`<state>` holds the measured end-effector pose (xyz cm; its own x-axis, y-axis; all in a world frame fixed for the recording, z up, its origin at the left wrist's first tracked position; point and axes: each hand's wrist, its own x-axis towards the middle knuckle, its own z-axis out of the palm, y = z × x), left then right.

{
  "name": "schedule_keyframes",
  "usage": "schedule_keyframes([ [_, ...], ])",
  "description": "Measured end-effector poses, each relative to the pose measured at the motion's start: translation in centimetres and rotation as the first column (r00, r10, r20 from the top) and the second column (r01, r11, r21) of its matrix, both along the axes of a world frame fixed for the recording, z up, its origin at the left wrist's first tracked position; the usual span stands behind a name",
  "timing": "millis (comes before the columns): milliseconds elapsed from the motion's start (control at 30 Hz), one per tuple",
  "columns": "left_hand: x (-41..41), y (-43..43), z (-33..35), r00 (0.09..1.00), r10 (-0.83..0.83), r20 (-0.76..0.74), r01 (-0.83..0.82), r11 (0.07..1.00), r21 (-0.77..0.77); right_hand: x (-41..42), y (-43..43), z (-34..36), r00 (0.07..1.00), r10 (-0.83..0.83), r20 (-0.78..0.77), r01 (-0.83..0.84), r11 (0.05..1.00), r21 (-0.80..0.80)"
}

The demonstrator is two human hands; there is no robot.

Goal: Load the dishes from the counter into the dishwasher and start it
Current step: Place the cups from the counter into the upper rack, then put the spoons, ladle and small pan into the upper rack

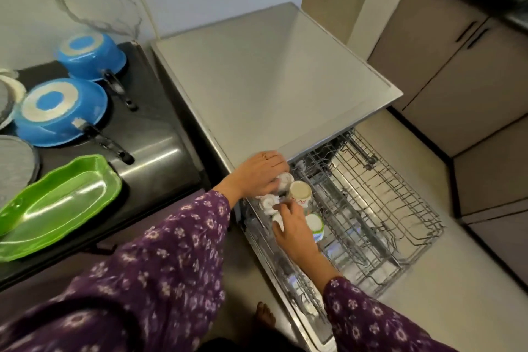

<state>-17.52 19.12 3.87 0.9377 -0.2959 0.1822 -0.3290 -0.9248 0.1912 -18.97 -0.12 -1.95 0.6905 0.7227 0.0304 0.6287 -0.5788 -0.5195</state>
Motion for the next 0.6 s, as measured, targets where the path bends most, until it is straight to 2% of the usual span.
schedule_keyframes([
  [67, -2.7, 1.2, 2.0, 0.981, 0.159, 0.107, -0.143, 0.979, -0.146, -1.4, 2.6, 2.3, 0.997, 0.070, 0.042, -0.073, 0.995, 0.067],
  [133, -6.6, 3.2, 4.0, 0.921, 0.341, 0.190, -0.274, 0.911, -0.309, -3.0, 5.9, 4.2, 0.991, 0.135, 0.018, -0.136, 0.984, 0.115],
  [233, -13.7, 7.0, 6.3, 0.814, 0.545, 0.199, -0.424, 0.793, -0.438, -5.8, 11.0, 6.4, 0.973, 0.232, 0.005, -0.229, 0.955, 0.186],
  [467, -31.3, 17.9, 9.1, 0.615, 0.747, 0.251, -0.661, 0.662, -0.353, -15.3, 25.2, 11.2, 0.896, 0.433, 0.101, -0.443, 0.859, 0.257],
  [600, -41.0, 22.6, 8.7, 0.465, 0.859, 0.217, -0.794, 0.512, -0.327, -20.6, 32.4, 12.8, 0.842, 0.518, 0.152, -0.540, 0.807, 0.241],
])
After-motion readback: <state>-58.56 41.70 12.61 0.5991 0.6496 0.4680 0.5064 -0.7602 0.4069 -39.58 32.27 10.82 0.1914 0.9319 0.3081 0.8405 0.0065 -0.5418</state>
